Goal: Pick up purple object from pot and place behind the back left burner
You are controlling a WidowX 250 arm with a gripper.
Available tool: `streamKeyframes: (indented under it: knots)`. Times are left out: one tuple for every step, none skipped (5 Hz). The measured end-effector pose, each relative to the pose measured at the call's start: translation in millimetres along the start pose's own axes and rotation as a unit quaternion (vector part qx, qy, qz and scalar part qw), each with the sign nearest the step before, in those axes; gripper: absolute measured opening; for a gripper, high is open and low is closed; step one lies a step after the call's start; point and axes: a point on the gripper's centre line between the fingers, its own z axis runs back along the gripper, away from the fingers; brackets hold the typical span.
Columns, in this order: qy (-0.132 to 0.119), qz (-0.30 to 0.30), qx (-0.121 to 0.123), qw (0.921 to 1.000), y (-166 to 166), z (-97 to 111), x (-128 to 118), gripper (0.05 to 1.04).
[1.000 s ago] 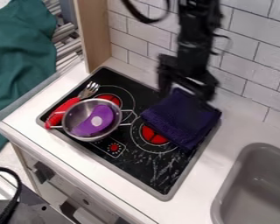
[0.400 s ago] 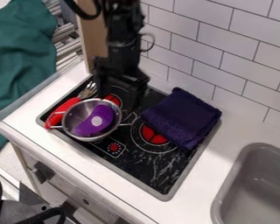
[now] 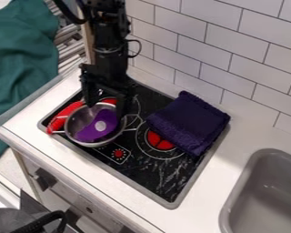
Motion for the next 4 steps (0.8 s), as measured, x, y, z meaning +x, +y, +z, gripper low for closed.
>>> streamKeyframes:
  knots:
    - [0.017,-0.001,-0.004,0.9999,2.7,-9.1,-4.1,1.007]
    - [0.042,-0.006,-0.007,0.9991,3.1,-23.2,-5.8,1.007]
    - [0.056,-0.003,-0.016,0.9983,5.0,-33.2,-9.1,1.007]
    - [0.063,0.0,-0.021,0.9978,5.0,-38.4,-9.1,0.965]
